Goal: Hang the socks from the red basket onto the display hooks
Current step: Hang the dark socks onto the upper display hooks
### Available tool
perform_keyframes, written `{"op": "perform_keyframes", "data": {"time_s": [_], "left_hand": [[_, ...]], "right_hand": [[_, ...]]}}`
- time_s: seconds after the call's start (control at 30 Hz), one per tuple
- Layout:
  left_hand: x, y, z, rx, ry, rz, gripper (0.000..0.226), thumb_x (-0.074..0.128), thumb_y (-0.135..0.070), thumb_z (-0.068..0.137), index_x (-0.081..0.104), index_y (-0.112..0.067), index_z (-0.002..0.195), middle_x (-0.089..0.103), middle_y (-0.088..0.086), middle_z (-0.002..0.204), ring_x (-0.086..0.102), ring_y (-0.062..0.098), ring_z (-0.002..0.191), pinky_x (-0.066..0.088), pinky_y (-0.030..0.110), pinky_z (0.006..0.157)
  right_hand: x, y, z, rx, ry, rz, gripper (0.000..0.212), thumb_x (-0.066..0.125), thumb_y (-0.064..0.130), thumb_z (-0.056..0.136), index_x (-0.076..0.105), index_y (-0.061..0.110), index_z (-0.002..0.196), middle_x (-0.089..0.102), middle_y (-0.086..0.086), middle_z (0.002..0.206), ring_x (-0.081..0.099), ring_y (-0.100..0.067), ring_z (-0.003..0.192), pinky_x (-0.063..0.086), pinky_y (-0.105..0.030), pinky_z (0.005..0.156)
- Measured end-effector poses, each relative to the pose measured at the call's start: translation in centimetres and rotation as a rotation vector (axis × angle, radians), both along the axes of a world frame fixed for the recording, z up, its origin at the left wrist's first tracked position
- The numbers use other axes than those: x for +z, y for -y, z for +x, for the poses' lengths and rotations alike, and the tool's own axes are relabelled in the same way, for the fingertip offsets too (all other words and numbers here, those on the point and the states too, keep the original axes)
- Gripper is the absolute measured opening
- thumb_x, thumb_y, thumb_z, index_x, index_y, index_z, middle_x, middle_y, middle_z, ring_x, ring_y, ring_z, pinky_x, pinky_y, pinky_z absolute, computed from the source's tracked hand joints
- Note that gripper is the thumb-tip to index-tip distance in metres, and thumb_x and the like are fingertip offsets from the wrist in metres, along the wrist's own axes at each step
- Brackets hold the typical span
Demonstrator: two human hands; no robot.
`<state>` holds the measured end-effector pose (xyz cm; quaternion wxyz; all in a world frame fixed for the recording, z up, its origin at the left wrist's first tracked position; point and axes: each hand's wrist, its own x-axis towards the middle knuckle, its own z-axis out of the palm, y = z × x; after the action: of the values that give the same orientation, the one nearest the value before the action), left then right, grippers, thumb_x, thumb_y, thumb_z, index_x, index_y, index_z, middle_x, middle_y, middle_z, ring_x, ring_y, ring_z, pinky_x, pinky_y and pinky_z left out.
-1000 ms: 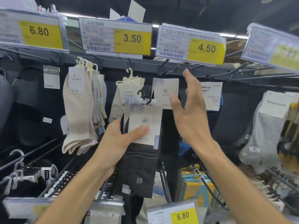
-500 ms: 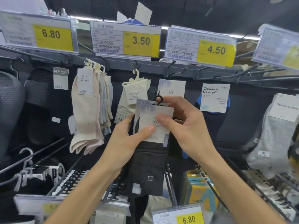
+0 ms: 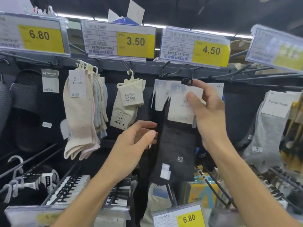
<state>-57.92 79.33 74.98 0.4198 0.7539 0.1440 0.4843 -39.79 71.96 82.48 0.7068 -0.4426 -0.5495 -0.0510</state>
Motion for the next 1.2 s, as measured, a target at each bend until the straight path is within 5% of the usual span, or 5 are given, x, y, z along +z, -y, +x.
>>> {"op": "perform_keyframes", "data": {"time_s": [0.3,0.5,0.87,1.03,1.2], "left_hand": [[-0.8,0.9,0.2,0.291,-0.401,0.207,0.057,0.039,-0.070,0.077,0.033,-0.059,0.133,0.059,-0.034,0.120,0.060,-0.005,0.109,0.053,0.040,0.098],[-1.5,1.2,0.0,0.355,-0.490,0.260,0.060,0.044,-0.064,0.089,0.024,-0.053,0.144,0.051,-0.030,0.139,0.055,0.005,0.125,0.048,0.042,0.101],[-1.1,2.4,0.7,0.458,-0.584,0.197,0.056,0.048,-0.057,0.092,0.035,-0.040,0.144,0.058,-0.012,0.135,0.060,0.022,0.118,0.051,0.044,0.090],[-1.1,8.9,2.8,0.591,-0.396,0.360,0.065,0.055,-0.039,0.096,0.029,-0.023,0.154,0.036,-0.002,0.157,0.043,0.021,0.137,0.046,0.041,0.103],[-4.6,21.7,9.8,0.233,-0.085,0.418,0.056,0.050,-0.002,0.076,0.056,-0.018,0.130,0.058,-0.003,0.128,0.053,0.009,0.115,0.040,0.014,0.094]], "right_hand": [[2.2,-1.8,0.8,-0.126,0.092,-0.022,0.040,0.055,0.018,0.099,0.052,0.021,0.139,0.060,0.002,0.135,0.057,-0.014,0.121,0.048,-0.034,0.103],[1.6,-2.1,0.6,-0.177,0.149,-0.025,0.036,0.056,0.020,0.097,0.053,0.037,0.129,0.061,0.016,0.126,0.058,0.000,0.111,0.048,-0.020,0.095],[1.9,-2.5,-0.6,-0.143,0.254,-0.284,0.055,0.052,0.010,0.100,0.035,0.018,0.151,0.053,-0.002,0.142,0.050,-0.021,0.129,0.044,-0.046,0.106],[-1.6,5.3,-1.1,-0.161,0.227,-0.360,0.059,0.055,0.014,0.099,0.032,0.024,0.152,0.054,0.001,0.139,0.052,-0.012,0.126,0.046,-0.029,0.100],[-13.7,21.0,-0.4,-0.096,-0.030,-0.323,0.038,0.043,0.021,0.101,0.045,0.035,0.136,0.058,0.027,0.120,0.056,0.012,0.109,0.042,-0.008,0.090]]}}
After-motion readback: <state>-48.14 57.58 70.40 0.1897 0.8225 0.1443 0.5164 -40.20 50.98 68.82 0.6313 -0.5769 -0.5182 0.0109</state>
